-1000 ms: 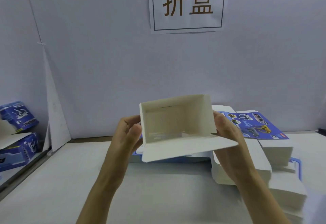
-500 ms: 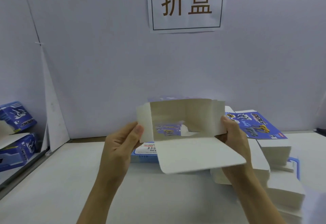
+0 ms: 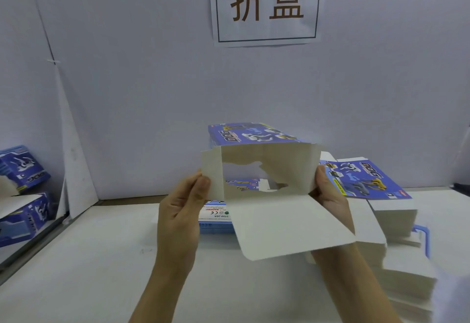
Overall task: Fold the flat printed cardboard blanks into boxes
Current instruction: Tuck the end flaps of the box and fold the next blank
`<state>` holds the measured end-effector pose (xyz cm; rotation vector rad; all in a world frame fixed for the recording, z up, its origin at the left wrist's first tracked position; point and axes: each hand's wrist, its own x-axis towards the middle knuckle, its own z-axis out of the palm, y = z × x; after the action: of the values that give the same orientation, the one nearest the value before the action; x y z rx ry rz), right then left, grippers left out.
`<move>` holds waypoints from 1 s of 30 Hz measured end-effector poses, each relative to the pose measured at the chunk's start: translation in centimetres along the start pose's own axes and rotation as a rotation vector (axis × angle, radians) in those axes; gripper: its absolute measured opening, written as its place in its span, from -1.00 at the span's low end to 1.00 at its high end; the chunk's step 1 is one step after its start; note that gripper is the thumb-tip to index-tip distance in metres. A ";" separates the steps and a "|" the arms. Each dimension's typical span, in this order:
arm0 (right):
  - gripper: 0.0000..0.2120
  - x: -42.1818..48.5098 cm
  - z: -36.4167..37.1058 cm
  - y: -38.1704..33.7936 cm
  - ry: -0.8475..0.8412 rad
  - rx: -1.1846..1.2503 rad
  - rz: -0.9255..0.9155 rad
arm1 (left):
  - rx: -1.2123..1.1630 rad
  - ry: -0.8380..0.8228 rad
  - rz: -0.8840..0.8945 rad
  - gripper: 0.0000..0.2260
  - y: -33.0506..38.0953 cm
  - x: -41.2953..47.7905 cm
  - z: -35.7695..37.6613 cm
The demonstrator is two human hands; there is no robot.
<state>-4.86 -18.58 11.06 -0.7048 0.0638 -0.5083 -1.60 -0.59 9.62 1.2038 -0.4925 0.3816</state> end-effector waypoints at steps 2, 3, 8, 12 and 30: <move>-0.75 -0.6 0.1 0.2 -0.049 -0.011 -0.007 | -0.088 0.041 -0.082 -0.85 0.0 0.0 0.3; -0.74 -0.9 0.2 0.2 -0.073 -0.036 -0.035 | -0.116 0.057 -0.121 -0.82 0.0 0.1 0.5; -0.63 -1.7 0.1 -0.8 -0.071 -0.324 -0.232 | -0.368 -0.088 -0.598 -0.49 0.7 0.4 -0.1; -0.54 -1.8 -0.3 -2.4 -0.051 -0.486 -0.259 | -0.567 -0.236 -0.838 -0.23 1.7 1.0 -1.7; -0.82 0.3 -1.3 1.4 -0.049 -0.789 -0.352 | -0.470 0.242 -0.453 -0.42 0.9 -0.7 2.2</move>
<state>-4.31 -18.54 9.19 -1.5162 0.0966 -0.8130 -3.00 -2.41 10.60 0.7665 -0.0803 0.0137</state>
